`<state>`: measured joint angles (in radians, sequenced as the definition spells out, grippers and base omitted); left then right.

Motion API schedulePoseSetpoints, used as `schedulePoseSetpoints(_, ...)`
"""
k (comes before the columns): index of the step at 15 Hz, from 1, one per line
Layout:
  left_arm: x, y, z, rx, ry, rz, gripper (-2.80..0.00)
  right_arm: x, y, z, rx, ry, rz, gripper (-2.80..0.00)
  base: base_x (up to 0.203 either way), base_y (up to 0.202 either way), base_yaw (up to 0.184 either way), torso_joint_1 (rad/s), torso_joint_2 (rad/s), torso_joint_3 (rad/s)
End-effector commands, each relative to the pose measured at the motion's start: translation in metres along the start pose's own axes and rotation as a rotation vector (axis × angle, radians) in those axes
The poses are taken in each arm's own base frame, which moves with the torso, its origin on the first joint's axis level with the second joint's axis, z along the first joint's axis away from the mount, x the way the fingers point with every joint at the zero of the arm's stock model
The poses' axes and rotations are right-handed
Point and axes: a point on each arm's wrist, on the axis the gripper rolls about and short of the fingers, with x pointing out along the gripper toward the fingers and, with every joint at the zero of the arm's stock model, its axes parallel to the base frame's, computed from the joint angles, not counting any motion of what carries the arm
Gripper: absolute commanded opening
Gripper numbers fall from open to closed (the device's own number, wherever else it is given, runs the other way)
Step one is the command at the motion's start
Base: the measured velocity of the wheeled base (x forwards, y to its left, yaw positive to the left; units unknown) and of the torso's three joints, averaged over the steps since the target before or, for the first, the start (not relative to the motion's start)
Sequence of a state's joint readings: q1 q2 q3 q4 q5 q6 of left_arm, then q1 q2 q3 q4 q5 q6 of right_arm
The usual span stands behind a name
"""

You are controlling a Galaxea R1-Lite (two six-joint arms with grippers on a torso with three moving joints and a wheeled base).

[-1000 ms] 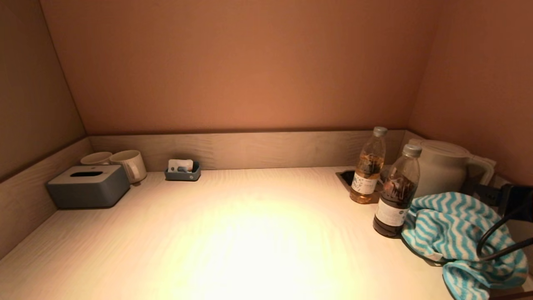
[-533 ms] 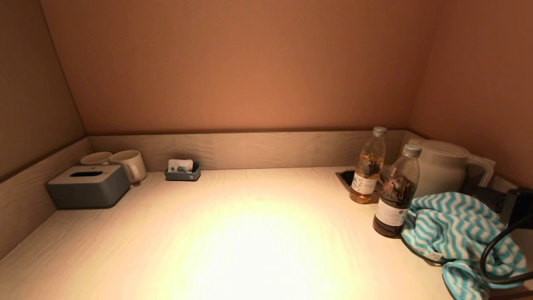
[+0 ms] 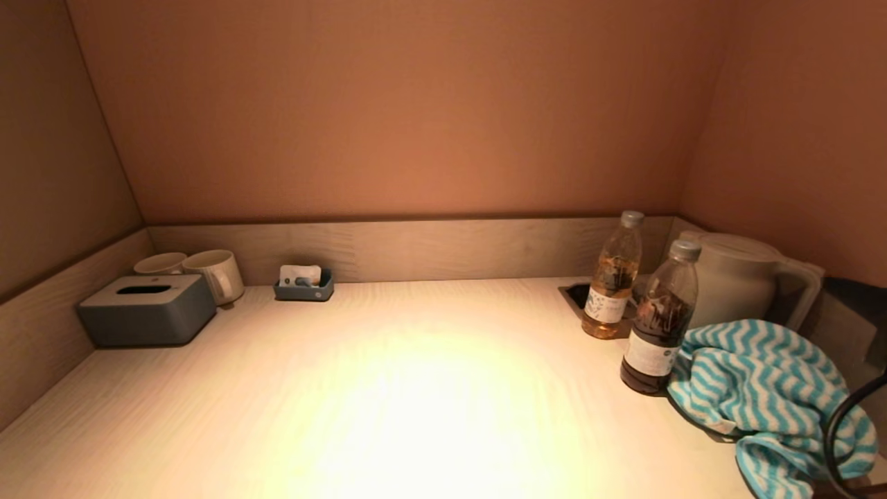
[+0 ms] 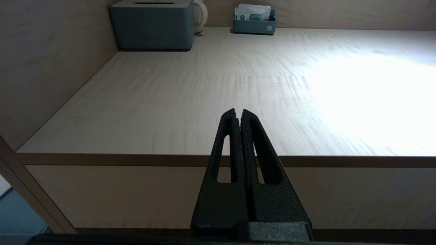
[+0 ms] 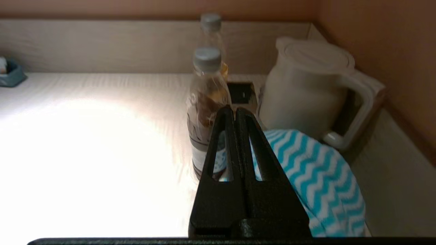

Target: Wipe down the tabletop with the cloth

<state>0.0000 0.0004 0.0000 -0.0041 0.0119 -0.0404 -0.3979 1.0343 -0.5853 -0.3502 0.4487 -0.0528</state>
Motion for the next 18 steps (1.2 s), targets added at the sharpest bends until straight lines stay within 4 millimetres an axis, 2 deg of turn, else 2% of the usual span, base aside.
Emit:
schedulePoseSetpoints(1, 0.000, 0.000, 0.000, -0.001, -0.001, 0.000, -2.80, -0.009, 0.003, 0.012, 0.055, -0.052, 0.051, -2.80, 0.000, 0.000, 0.000, 0.000, 0.00, 0.000)
schedulePoseSetpoints(5, 0.000, 0.000, 0.000, -0.001, -0.001, 0.000, -2.80, -0.017, -0.013, 0.025, 0.132, -0.096, -0.031, -2.80, 0.000, 0.000, 0.000, 0.000, 0.00, 0.000)
schedulePoseSetpoints(8, 0.000, 0.000, 0.000, -0.001, -0.001, 0.000, -2.80, -0.035, -0.003, 0.027, 0.113, -0.132, 0.028, -2.80, 0.000, 0.000, 0.000, 0.000, 0.00, 0.000)
schedulePoseSetpoints(11, 0.000, 0.000, 0.000, -0.001, -0.001, 0.002, -2.80, -0.044, 0.004, 0.028, 0.111, -0.134, 0.031, -2.80, 0.000, 0.000, 0.000, 0.000, 0.00, 0.000)
schedulePoseSetpoints(14, 0.000, 0.000, 0.000, -0.001, -0.001, 0.000, -2.80, -0.044, 0.003, 0.028, 0.113, -0.132, 0.010, -2.80, 0.000, 0.000, 0.000, 0.000, 0.00, 0.000)
schedulePoseSetpoints(18, 0.000, 0.000, 0.000, -0.001, -0.001, 0.000, -2.80, -0.041, -0.002, 0.021, 0.159, -0.090, -0.131, -2.80, 0.000, 0.000, 0.000, 0.000, 0.00, 0.000)
